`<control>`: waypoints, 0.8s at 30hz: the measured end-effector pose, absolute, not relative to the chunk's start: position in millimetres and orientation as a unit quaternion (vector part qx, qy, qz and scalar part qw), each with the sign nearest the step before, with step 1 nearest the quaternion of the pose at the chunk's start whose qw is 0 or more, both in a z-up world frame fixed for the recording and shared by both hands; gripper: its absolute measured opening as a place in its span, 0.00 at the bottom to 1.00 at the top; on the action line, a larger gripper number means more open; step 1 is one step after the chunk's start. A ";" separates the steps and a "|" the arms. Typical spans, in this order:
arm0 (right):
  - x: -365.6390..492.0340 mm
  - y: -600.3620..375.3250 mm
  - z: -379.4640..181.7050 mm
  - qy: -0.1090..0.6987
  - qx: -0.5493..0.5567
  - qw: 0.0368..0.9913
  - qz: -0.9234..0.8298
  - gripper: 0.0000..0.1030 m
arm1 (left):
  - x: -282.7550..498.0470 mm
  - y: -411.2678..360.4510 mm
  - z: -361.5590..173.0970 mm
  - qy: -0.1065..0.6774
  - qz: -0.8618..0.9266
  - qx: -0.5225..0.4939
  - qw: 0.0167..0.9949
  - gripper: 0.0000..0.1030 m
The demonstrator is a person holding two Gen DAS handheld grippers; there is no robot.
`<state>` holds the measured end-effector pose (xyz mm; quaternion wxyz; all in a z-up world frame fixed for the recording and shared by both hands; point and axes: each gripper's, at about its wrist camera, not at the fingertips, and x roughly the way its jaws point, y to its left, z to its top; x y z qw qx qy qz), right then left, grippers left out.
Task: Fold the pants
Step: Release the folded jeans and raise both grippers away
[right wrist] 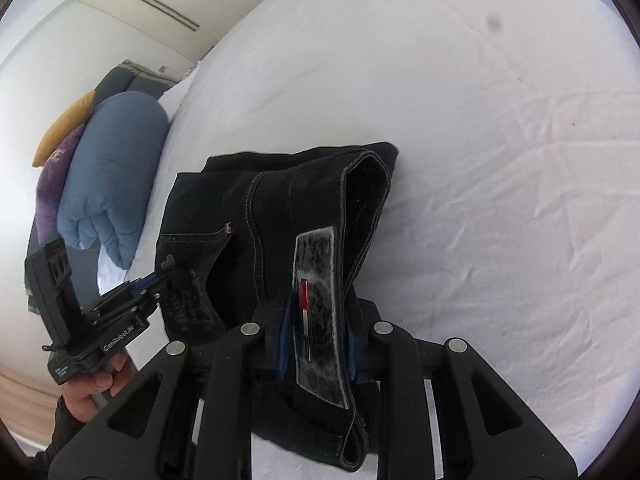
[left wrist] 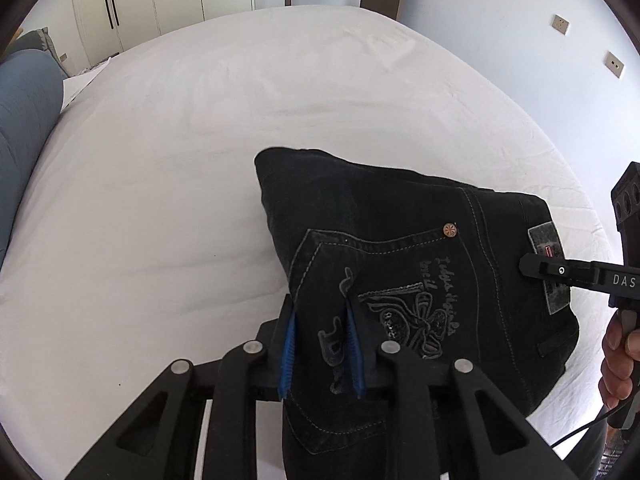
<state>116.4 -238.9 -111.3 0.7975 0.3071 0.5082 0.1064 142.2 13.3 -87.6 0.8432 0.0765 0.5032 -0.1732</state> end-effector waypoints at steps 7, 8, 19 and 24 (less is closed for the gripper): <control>115.0 -254.3 -135.6 0.506 0.326 0.793 0.092 0.45 | 148.3 13.0 -100.5 0.500 -0.151 0.071 0.850 0.50; 110.0 -257.0 -128.5 0.502 0.322 0.798 0.082 0.46 | 149.0 17.7 -96.7 0.496 -0.144 0.068 0.854 0.54; -31.3 -202.3 52.8 0.234 0.087 0.968 -0.015 0.92 | 54.0 65.0 44.6 0.315 -0.065 0.071 0.944 1.00; -92.9 -165.1 106.4 0.147 0.055 0.986 -0.052 0.98 | -14.3 91.5 102.1 0.228 -0.021 0.062 0.972 1.00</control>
